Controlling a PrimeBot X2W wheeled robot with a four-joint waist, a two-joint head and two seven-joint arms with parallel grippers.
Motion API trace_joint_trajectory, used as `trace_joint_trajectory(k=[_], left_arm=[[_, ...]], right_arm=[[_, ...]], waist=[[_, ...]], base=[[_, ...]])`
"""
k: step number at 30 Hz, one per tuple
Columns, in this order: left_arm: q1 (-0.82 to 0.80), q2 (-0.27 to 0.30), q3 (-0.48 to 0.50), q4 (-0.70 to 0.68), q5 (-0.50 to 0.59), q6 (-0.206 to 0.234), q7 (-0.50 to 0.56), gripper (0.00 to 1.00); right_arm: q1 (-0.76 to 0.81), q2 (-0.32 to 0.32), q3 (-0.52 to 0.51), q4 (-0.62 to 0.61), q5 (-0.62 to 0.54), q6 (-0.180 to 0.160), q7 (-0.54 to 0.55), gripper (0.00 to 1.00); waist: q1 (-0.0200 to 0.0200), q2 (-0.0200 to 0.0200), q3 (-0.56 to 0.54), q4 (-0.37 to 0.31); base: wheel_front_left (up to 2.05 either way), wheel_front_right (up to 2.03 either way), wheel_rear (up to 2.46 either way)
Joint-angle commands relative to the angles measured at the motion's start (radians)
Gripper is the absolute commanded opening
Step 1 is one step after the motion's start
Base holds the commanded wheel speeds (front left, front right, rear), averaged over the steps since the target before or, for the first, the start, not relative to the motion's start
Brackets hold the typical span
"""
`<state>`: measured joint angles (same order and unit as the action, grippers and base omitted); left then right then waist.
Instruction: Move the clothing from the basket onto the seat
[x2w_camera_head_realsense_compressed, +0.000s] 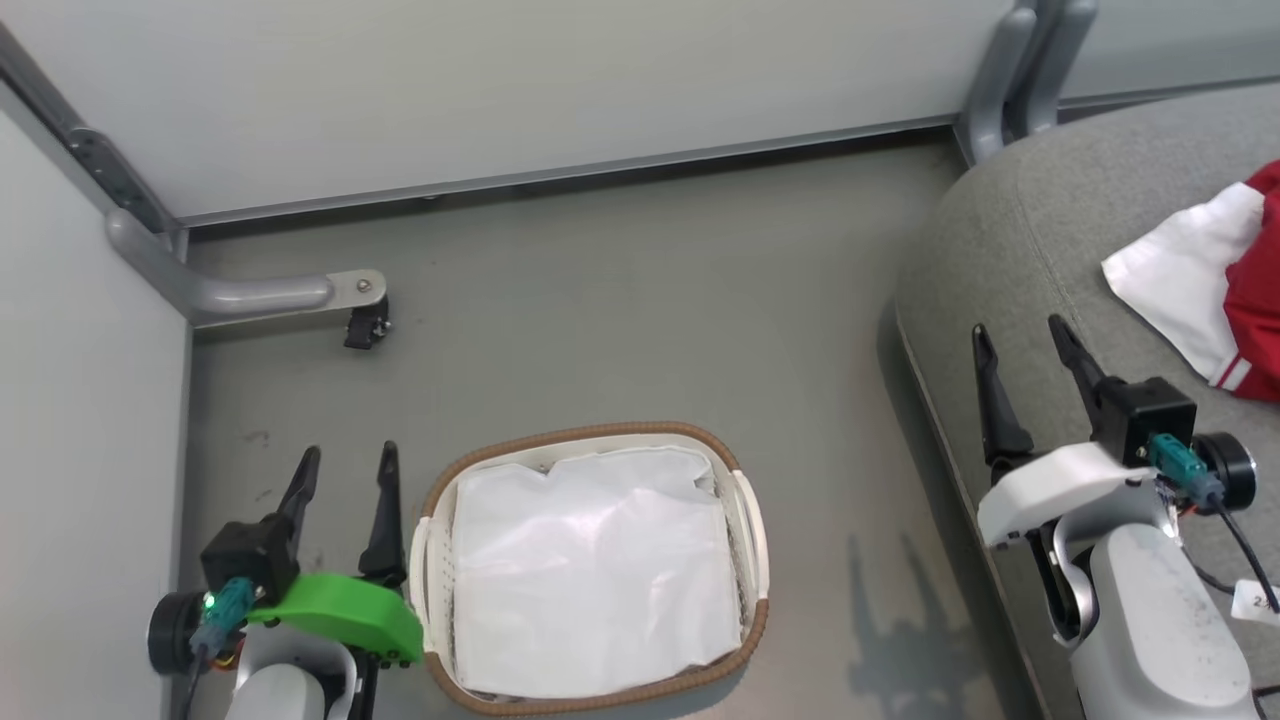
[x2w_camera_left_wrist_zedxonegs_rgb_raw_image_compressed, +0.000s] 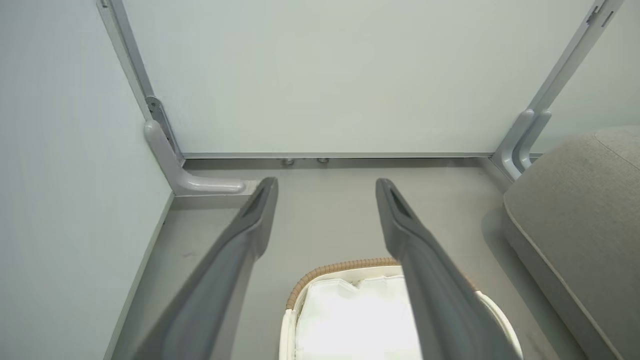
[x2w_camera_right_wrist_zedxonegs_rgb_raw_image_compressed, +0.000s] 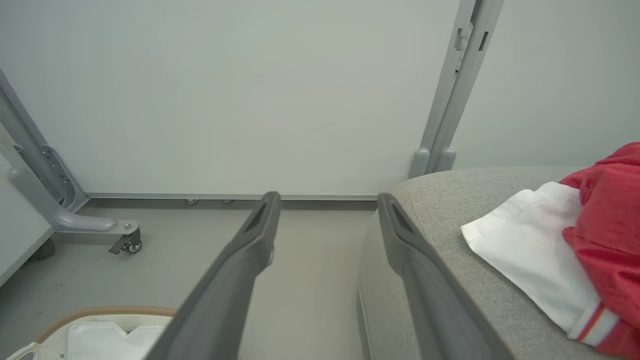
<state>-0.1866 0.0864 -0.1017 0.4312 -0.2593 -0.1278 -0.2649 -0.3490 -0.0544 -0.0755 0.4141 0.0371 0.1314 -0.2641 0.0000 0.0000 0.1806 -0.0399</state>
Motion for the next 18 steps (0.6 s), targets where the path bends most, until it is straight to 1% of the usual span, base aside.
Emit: trace_joint_trajectory(k=[1, 3, 7, 11, 15, 17, 18], left_arm=[[0.025, -0.006, 0.026, -0.003, 0.014, 0.000, 0.001, 1.00], [0.051, -0.017, 0.056, 0.001, 0.019, -0.001, 0.001, 1.00], [0.091, -0.026, 0.086, -0.004, 0.032, -0.003, 0.001, 1.00], [0.142, -0.032, 0.104, -0.022, 0.036, -0.003, 0.001, 1.00], [0.183, -0.034, 0.125, -0.029, 0.024, -0.003, 0.001, 1.00], [0.199, -0.035, 0.116, -0.023, 0.007, -0.004, 0.001, 1.00], [0.190, -0.035, 0.116, -0.022, 0.007, -0.001, 0.000, 0.00]], right_arm=[[0.033, -0.002, -0.001, 0.002, 0.014, -0.001, 0.000, 1.00], [0.052, 0.001, 0.006, 0.007, 0.020, -0.001, 0.000, 1.00], [0.098, 0.001, 0.022, 0.016, 0.047, -0.001, 0.000, 1.00], [0.144, 0.002, 0.034, 0.029, 0.063, -0.001, 0.000, 1.00], [0.180, 0.001, 0.025, 0.032, 0.064, -0.001, 0.000, 1.00], [0.194, 0.002, 0.027, 0.033, 0.070, -0.001, 0.000, 1.00], [0.183, 0.005, 0.027, 0.033, 0.062, 0.000, 0.000, 0.00]], waist=[[0.0000, 0.0000, -0.030, 0.027], [0.0000, 0.0000, -0.045, 0.030], [0.0000, 0.0000, -0.076, 0.034], [0.0000, 0.0000, -0.108, 0.036], [0.0000, 0.0000, -0.130, 0.036], [0.0000, 0.0000, -0.136, 0.037], [0.0000, 0.0000, -0.131, 0.036]], base=[[0.00, 0.00, 0.00], [0.00, 0.00, 0.00], [0.00, 0.00, 0.00], [0.00, 0.00, 0.00], [0.00, 0.00, 0.00], [0.00, 0.00, 0.00], [0.00, 0.00, 0.00]])
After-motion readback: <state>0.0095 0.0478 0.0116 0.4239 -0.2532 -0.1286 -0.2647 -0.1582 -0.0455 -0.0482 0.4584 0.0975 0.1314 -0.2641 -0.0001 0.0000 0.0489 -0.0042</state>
